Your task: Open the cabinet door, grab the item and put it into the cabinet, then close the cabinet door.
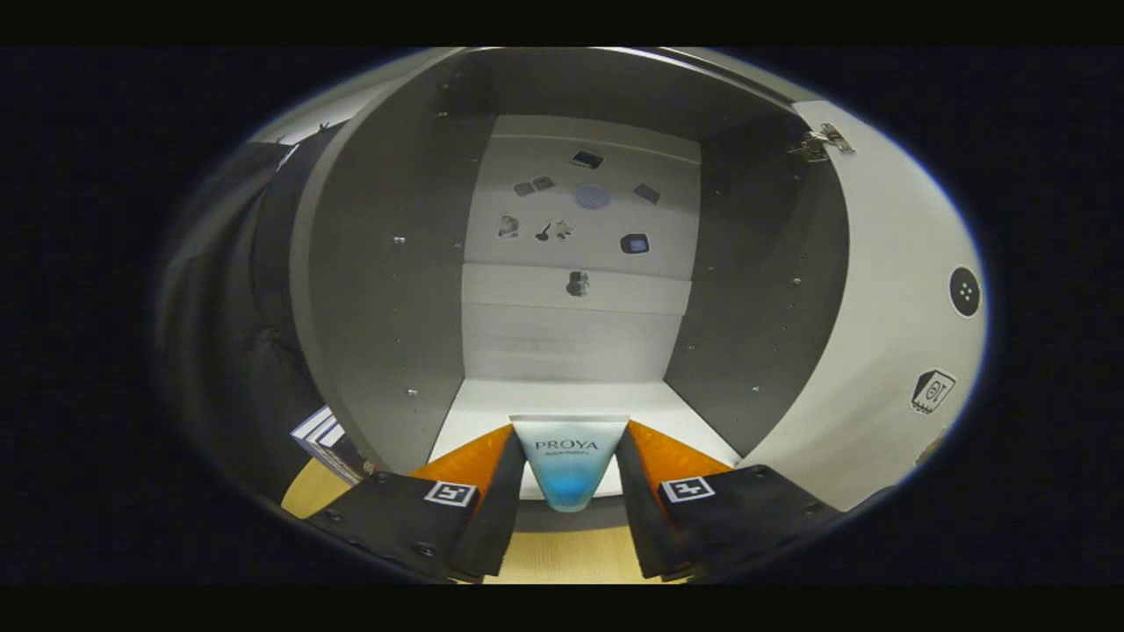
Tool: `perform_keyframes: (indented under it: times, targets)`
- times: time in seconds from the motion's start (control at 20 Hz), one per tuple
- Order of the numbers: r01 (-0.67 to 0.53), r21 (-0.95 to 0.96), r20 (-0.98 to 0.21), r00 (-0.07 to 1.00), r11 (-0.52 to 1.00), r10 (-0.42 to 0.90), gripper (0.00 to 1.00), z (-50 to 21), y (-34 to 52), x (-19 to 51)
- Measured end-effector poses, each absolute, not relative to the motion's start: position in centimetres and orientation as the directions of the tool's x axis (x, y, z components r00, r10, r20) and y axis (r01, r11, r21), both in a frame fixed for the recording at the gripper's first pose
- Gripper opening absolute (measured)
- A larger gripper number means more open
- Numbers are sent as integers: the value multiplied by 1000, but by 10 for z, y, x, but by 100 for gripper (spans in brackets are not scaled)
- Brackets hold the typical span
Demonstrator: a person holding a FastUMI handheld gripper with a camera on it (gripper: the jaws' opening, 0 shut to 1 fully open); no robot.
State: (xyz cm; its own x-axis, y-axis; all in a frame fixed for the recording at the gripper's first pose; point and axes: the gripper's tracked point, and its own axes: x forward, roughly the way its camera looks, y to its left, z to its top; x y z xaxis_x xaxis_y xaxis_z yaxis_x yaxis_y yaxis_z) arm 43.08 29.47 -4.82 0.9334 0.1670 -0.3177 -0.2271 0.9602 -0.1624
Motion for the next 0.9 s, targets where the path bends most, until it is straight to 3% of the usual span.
perform_keyframes:
  times: [0.65, 0.75, 0.9]
  targets:
    - [-218, -140, -398, 906, 966, 147, 62, -95, 291, 473]
    - [-212, -142, -378, 914, 967, 145, 65, -89, 289, 474]
    - [-198, -154, -347, 928, 968, 135, 80, -79, 285, 471]
